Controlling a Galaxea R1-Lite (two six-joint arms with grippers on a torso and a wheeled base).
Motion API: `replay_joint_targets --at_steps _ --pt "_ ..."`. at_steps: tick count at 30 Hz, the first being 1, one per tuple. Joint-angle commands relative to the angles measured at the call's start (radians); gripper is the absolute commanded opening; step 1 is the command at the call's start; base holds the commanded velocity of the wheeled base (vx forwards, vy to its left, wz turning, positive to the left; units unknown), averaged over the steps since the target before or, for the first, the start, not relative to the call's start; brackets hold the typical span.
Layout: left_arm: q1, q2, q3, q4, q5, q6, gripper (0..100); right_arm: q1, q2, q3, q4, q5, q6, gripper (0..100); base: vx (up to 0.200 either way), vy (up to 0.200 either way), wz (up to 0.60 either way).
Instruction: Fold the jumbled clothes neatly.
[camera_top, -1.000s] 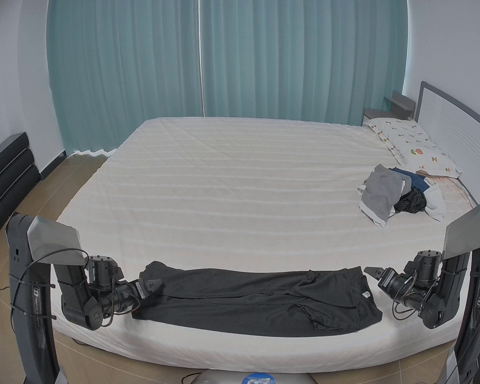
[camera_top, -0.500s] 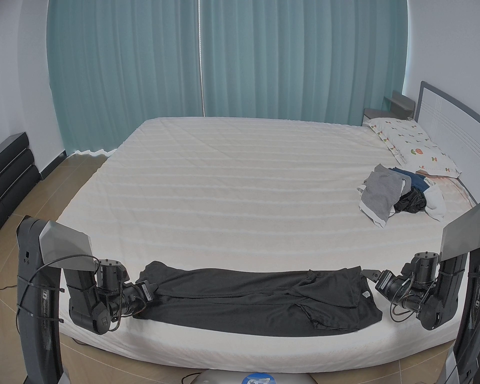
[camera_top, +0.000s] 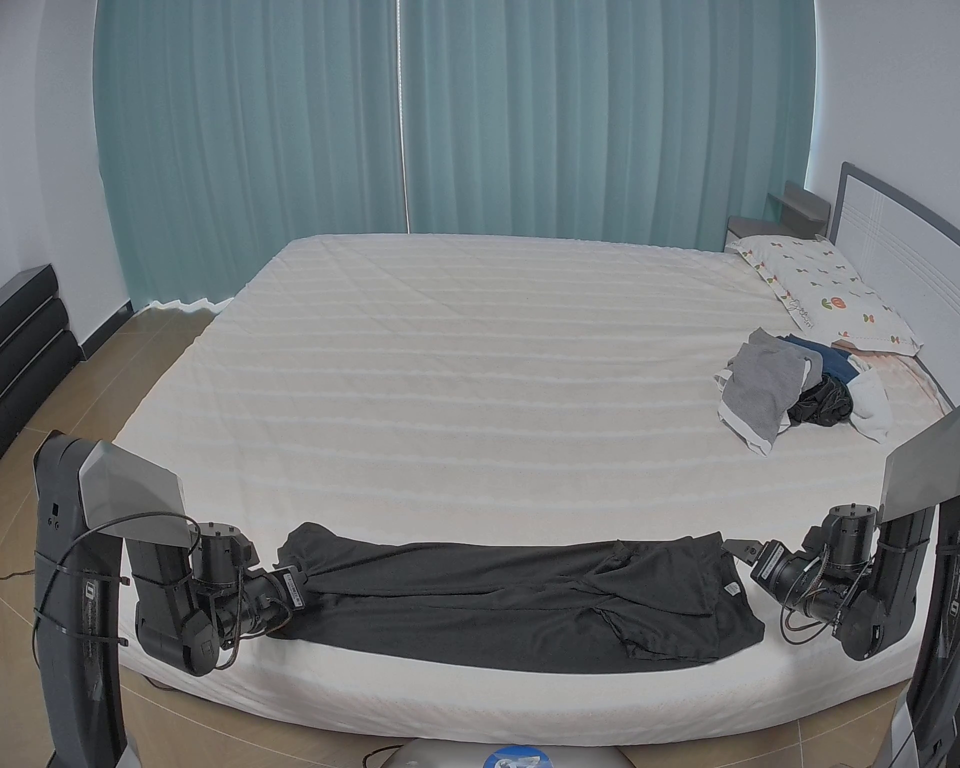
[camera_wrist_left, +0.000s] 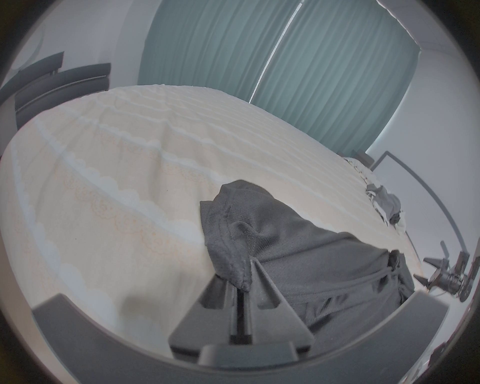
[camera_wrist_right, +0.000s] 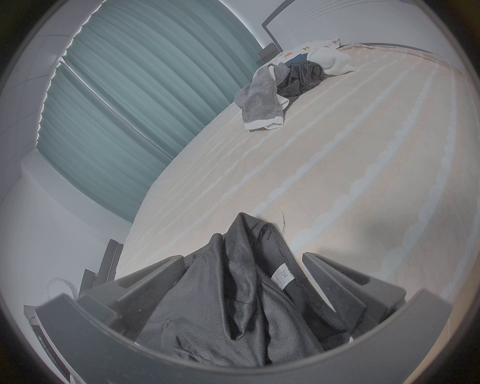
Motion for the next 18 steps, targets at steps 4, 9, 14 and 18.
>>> replay_joint_targets --at_steps 4,9,14,18 --pt "0.008 -0.003 0.013 -0.002 0.001 0.009 0 0.0 0.002 0.004 0.0 0.002 0.002 100 -0.1 0.1 0.0" --pt "0.009 -0.002 0.007 -0.002 0.002 0.009 0 0.0 0.002 0.004 0.0 0.001 0.002 100 -0.04 0.16 0.0" --pt "0.02 -0.005 0.004 -0.002 0.002 0.009 0 0.0 0.0 0.005 -0.002 0.001 0.002 100 0.0 0.0 0.0" --pt "0.028 -0.005 -0.004 -0.002 0.002 0.009 0 0.0 0.0 0.004 0.0 0.001 0.002 100 0.0 0.0 0.0"
